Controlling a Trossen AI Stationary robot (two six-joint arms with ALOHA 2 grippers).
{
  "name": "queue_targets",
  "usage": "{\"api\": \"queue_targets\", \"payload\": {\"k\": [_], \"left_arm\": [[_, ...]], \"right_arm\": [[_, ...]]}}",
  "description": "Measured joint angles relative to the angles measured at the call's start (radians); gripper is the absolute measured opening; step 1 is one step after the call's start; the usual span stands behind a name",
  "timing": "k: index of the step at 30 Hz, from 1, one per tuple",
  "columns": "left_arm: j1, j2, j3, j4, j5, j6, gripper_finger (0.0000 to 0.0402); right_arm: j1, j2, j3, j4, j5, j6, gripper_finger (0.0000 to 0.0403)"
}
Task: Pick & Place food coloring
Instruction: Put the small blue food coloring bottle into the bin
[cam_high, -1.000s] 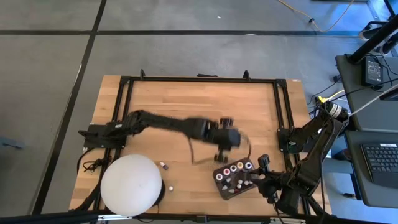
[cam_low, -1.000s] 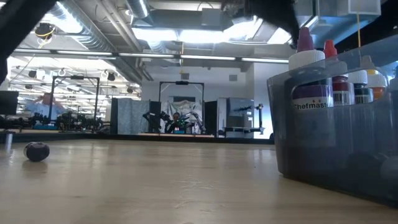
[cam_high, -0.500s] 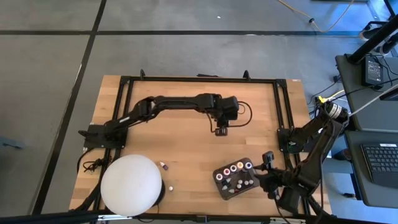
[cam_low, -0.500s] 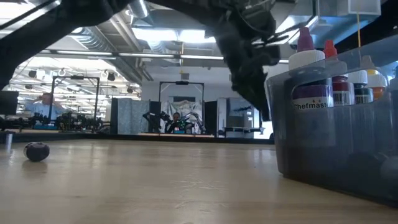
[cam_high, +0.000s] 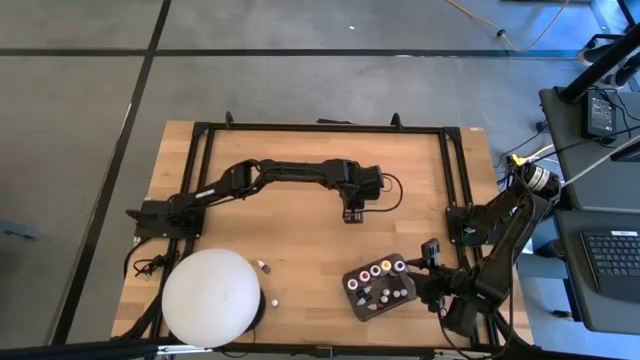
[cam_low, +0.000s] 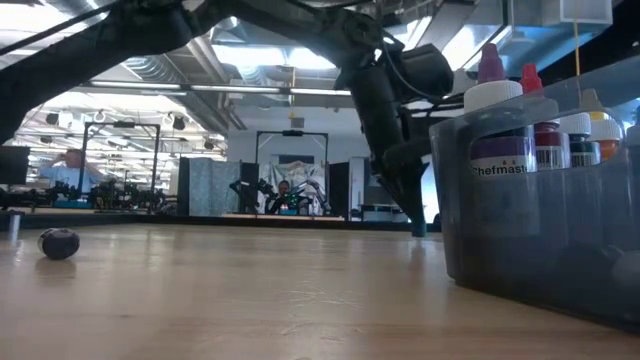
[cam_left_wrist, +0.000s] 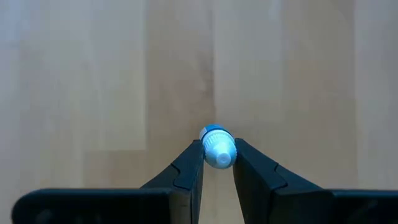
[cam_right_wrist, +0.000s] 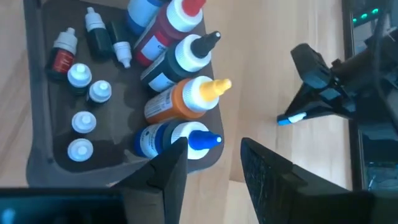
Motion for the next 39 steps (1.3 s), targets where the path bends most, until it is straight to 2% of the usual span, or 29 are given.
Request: {"api": "queue_targets", "payload": {"k": [5,9,20,25,34,39], "left_arm": [[-0.004,-0.001,0.001,0.004,-0.014,-0.014,0.0079],[-0.014,-0.001,0.001,0.004,-0.013,-0.014,0.0089],[-0.032,-0.001,0.001,0.005,-0.014,-0.014,0.0093],[-0.035,-0.001,0.001,0.005,-0.012,-0.016,0.0105],[-0.034,-0.005,0.015,-0.019,-0.015,0.002,0.0155],[-0.034,-0.062,0.061,-0.046,-0.014,-0.002,0.0164]], "right_arm": [[-0.001,0.0,0.0,0.006,0.019,-0.096,0.0152],[-0.013,0.0,0.0,0.005,0.068,-0.092,0.0152],[-0.052,0.0,0.0,0.002,0.07,-0.131,0.0152],[-0.069,0.0,0.0,-0.003,0.063,-0.092,0.0152],[-0.069,0.0,0.0,0.011,0.0,-0.047,0.0152],[-0.069,-0.055,0.001,-0.038,-0.001,-0.009,0.0152]]}}
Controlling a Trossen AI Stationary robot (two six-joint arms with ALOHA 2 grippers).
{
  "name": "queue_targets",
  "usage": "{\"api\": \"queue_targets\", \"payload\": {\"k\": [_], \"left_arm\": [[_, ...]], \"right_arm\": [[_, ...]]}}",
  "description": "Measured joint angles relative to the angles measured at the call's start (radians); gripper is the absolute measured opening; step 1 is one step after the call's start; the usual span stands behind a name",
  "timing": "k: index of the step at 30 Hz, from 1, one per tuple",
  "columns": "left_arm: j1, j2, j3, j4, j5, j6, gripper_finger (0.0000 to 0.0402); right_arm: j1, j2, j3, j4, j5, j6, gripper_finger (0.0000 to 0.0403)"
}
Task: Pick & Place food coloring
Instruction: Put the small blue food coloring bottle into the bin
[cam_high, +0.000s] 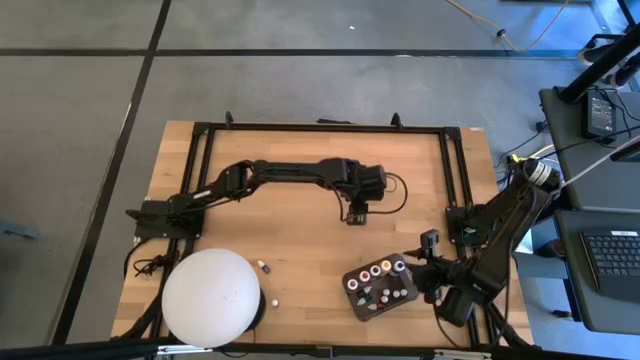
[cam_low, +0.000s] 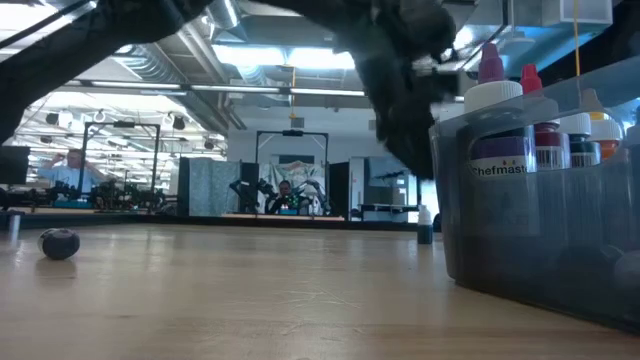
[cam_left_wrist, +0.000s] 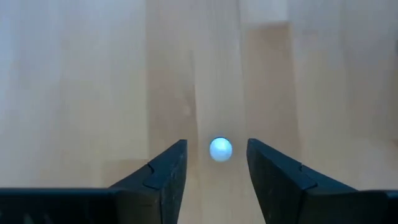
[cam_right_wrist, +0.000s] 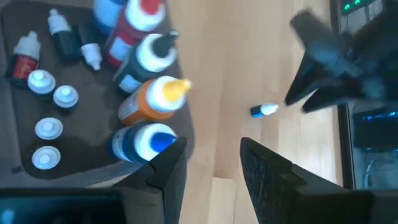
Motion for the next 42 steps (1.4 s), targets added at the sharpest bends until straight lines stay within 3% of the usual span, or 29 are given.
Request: {"api": "queue_targets", "payload": {"k": [4,10,13,21,26,28,32,37,42], "left_arm": [[0.004,-0.056,0.001,0.0,0.011,0.024,0.0161],[0.048,-0.1,0.001,0.089,0.188,0.048,0.0162],[0.069,-0.097,-0.001,0.103,0.217,0.043,0.0164],[0.095,-0.1,-0.13,0.283,0.178,-0.001,0.016],[0.118,-0.125,-0.229,0.188,0.183,-0.027,0.0164],[0.126,-0.177,-0.308,0.207,0.183,-0.046,0.0164],[0.128,-0.312,-0.55,0.414,0.178,-0.092,0.016],[0.129,-0.559,-0.911,0.803,0.175,-0.158,0.0161],[0.125,-0.748,-1.214,1.037,0.121,-0.171,0.0164]], "right_arm": [[-0.001,-0.101,0.0,-0.056,0.027,0.071,0.0152],[-0.06,-0.292,-0.082,-0.044,0.071,0.089,0.0152],[-0.115,-0.397,-0.157,-0.007,0.066,0.081,0.0152],[-0.301,-0.601,-0.335,0.248,-0.001,-0.204,0.0152],[-0.392,-0.665,-0.382,0.278,-0.108,-0.257,0.0152],[-0.411,-0.671,-0.383,0.293,-0.149,-0.267,0.0152],[-0.425,-0.667,-0.383,0.305,-0.174,-0.309,0.0152],[-0.45,-0.661,-0.383,0.322,-0.169,-0.338,0.0152],[-0.561,-0.631,-0.383,0.452,-0.193,-0.473,0.0152]]}}
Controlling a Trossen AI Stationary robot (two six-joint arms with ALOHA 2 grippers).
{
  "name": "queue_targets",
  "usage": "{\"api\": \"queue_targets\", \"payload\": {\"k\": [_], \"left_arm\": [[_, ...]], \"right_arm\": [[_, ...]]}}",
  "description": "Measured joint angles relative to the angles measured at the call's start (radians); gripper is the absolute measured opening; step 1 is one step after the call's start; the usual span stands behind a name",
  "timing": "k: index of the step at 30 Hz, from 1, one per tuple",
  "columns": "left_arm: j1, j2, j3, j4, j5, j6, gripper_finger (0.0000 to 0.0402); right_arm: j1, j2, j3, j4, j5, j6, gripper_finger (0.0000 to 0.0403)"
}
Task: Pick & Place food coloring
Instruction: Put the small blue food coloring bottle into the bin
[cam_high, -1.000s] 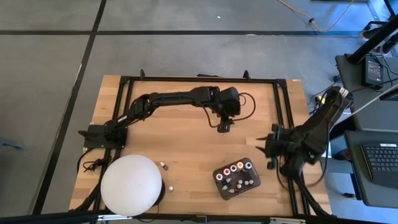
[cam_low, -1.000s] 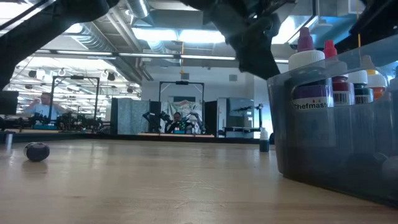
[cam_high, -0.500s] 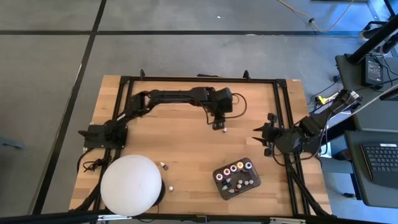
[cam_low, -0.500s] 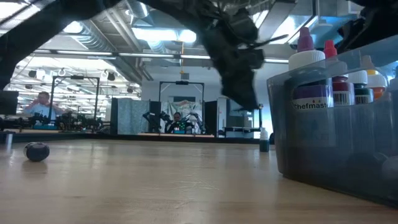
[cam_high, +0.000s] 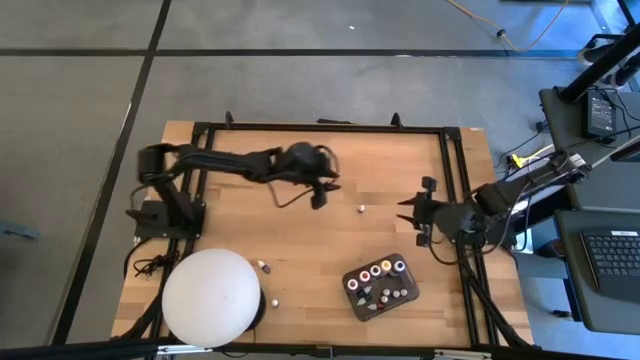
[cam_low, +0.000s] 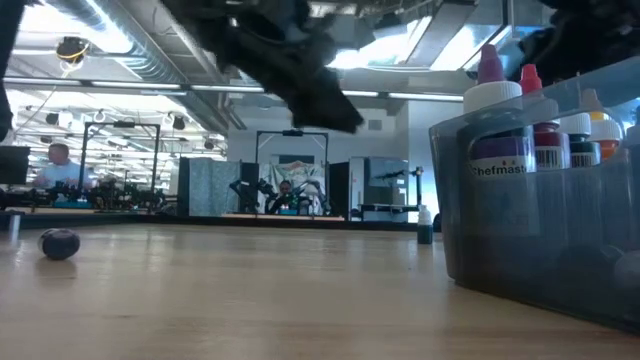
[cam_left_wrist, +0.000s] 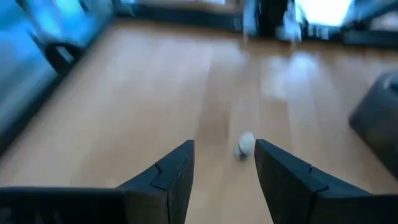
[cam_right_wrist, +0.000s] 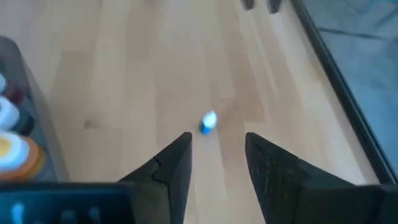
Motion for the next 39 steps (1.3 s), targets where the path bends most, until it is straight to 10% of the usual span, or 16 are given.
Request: {"api": "queue_targets", "payload": {"k": [12,39], "left_arm": [[-0.008,-0.178,-0.268,0.176,-0.062,-0.032,0.0164],[-0.015,-0.174,-0.267,0.113,-0.063,-0.043,0.0161]], "right_arm": [[-0.384,0.241,0.001,0.261,-0.442,-0.264,0.0152],[-0.549,0.645,0.002,0.518,-0.542,-0.356,0.0152]]}}
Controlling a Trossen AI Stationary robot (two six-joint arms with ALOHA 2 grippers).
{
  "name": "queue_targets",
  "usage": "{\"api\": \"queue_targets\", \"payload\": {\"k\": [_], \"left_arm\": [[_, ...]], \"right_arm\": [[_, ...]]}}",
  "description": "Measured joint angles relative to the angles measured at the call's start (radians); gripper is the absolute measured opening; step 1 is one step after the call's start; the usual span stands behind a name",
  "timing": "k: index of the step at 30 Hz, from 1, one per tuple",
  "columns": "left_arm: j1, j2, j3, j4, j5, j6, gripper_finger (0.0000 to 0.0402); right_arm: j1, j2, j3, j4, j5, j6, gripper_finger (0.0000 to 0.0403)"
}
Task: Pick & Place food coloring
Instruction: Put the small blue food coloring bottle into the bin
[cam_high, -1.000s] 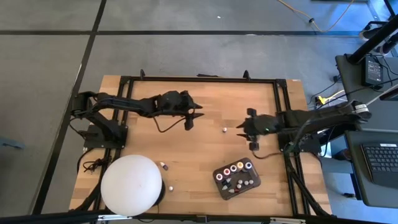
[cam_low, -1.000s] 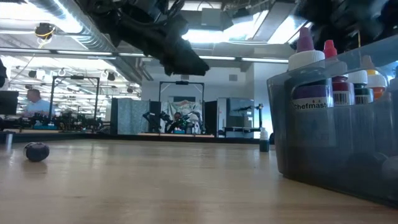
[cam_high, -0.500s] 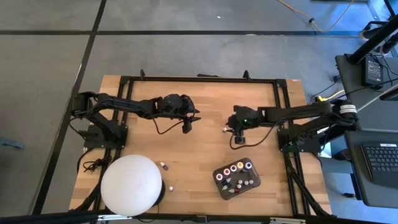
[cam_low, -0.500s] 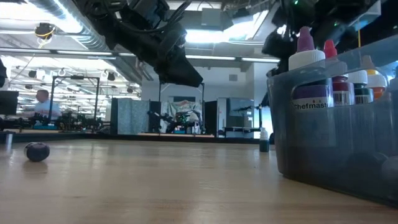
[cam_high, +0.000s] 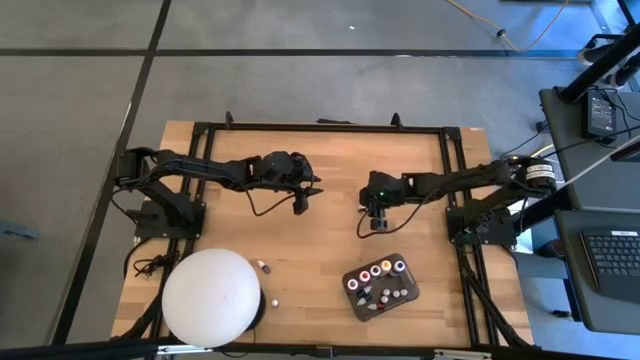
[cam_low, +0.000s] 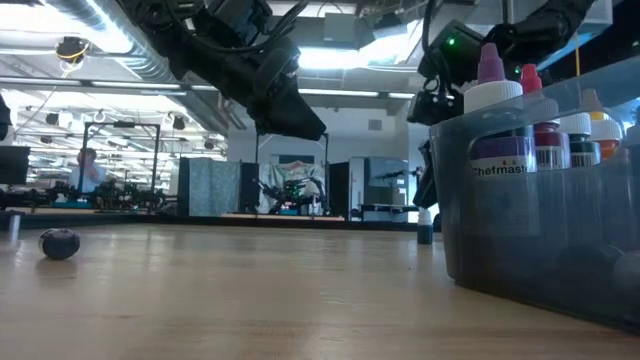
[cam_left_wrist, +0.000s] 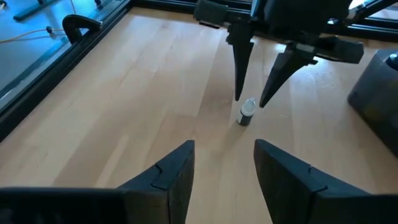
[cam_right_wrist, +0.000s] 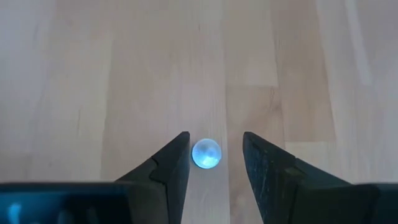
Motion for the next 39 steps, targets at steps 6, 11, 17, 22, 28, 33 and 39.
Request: {"api": "queue_targets", "payload": {"k": [6,11,17,22,28,33,39], "left_arm": [[0.0,0.0,0.0,0.0,0.0,0.0,0.0164],[0.0,0.001,0.0,0.0,0.0,0.0,0.016],[0.0,0.001,0.0,0.0,0.0,0.0,0.0163],[0.0,0.001,0.0,0.0,-0.001,0.0,0.0164],[0.0,0.001,0.0,0.0,-0.001,0.0,0.016],[0.0,0.001,0.0,0.0,-0.002,0.0,0.0163],[0.0,0.001,0.0,0.0,-0.002,0.0,0.0161]], "right_arm": [[-0.007,0.03,0.0,-0.003,-0.003,0.001,0.0152],[-0.007,0.037,0.0,-0.004,-0.002,-0.001,0.0152],[-0.006,0.036,0.0,-0.008,-0.001,0.003,0.0152],[-0.006,0.036,0.0,-0.013,0.0,0.001,0.0152],[-0.006,0.036,0.0,-0.016,0.0,0.004,0.0152],[-0.006,0.036,0.0,-0.016,0.0,0.004,0.0145],[-0.006,0.036,0.0,-0.016,-0.036,0.0,0.0109]]}}
